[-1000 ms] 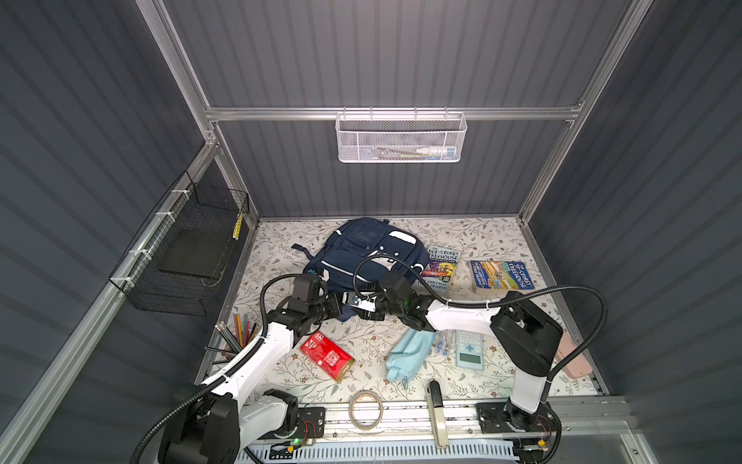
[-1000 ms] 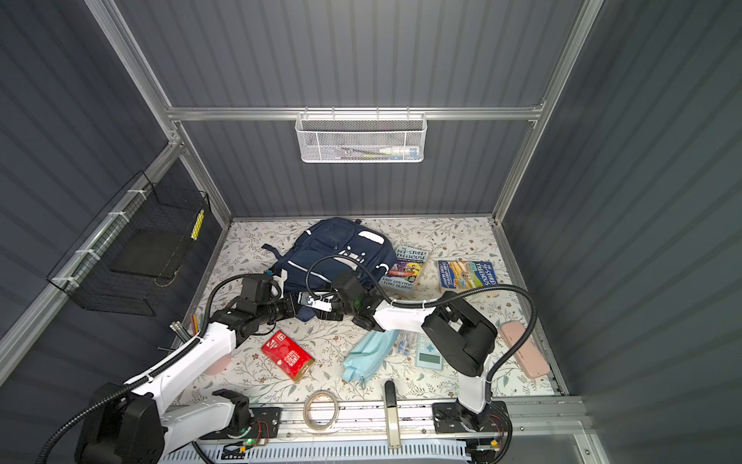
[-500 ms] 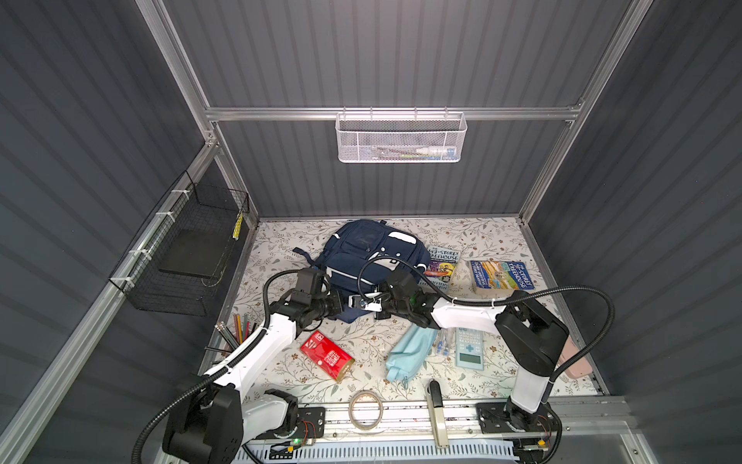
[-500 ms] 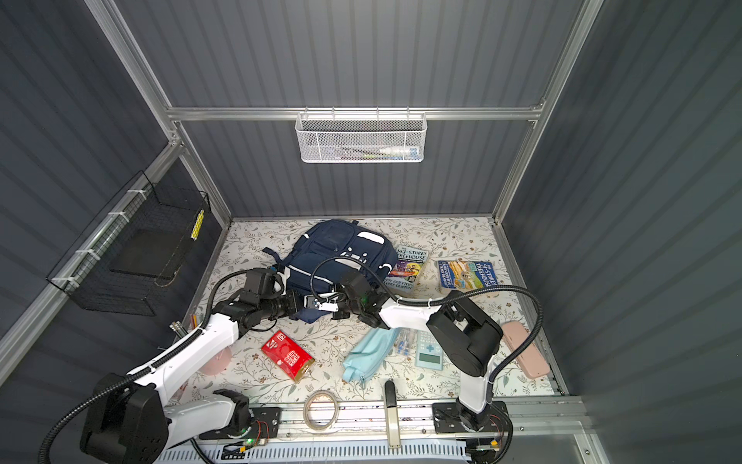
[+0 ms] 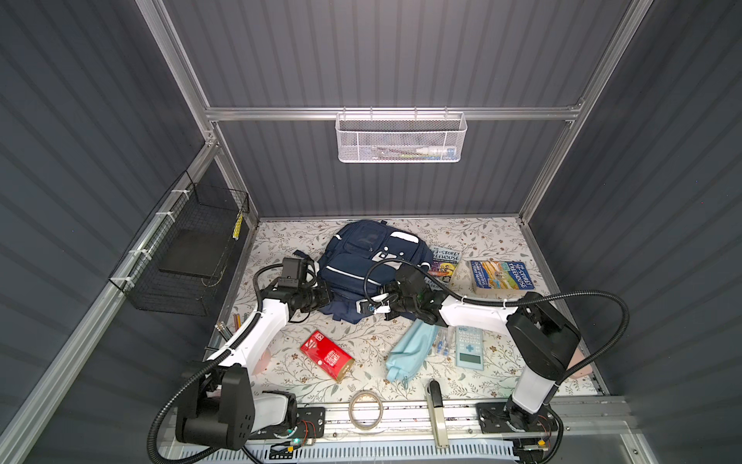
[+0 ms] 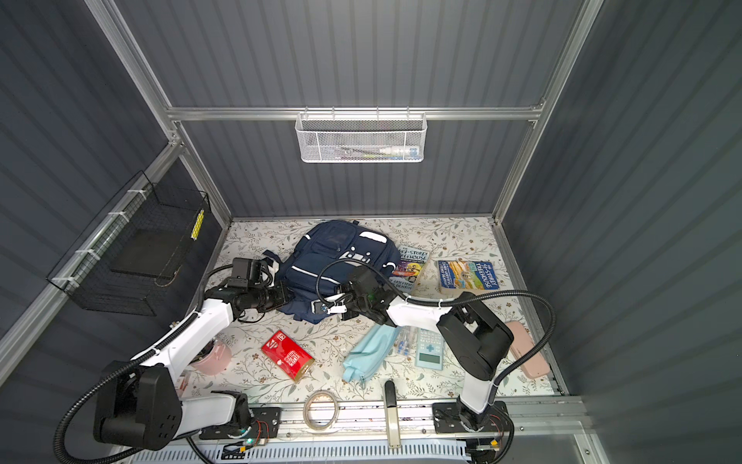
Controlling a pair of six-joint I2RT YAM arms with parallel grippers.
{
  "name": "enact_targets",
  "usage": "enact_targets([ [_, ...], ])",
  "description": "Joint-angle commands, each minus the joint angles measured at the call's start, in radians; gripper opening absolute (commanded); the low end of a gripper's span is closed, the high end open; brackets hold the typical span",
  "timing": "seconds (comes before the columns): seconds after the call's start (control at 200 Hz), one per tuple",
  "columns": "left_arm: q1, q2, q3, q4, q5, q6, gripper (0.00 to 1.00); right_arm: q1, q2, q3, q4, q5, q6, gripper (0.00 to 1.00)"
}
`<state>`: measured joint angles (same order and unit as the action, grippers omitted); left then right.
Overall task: Pack books, pencil case, and school supplies into a backpack
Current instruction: Unzip the student bag at the center of the table.
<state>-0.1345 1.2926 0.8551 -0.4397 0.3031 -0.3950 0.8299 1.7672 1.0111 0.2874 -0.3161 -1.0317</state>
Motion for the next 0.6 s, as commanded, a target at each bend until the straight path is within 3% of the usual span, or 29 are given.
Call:
enact_targets([
  [0.0, 0.109, 0.035, 0.061, 0.083, -0.126, 0.027, 0.00, -0.015, -0.026, -0.041, -0.079, -0.055, -0.064, 0.00],
  [0.13, 0.108, -0.004, -0.027, 0.165, -0.092, -0.041, 0.00, -0.018, -0.013, -0.037, -0.029, -0.031, -0.047, 0.00],
  [0.24, 0.108, -0.098, -0.052, 0.091, -0.124, -0.016, 0.00, -0.031, 0.001, -0.008, -0.021, 0.027, -0.001, 0.03],
  [0.37, 0.098, -0.171, -0.102, 0.035, -0.054, -0.029, 0.00, -0.046, 0.018, 0.025, -0.024, 0.032, 0.011, 0.08],
  [0.525, 0.022, -0.279, -0.154, -0.017, -0.063, -0.062, 0.00, -0.069, 0.049, 0.075, -0.039, 0.069, 0.033, 0.12],
  [0.595, -0.040, -0.288, -0.169, -0.010, -0.050, -0.097, 0.00, -0.088, 0.055, 0.088, -0.041, 0.065, 0.055, 0.22],
])
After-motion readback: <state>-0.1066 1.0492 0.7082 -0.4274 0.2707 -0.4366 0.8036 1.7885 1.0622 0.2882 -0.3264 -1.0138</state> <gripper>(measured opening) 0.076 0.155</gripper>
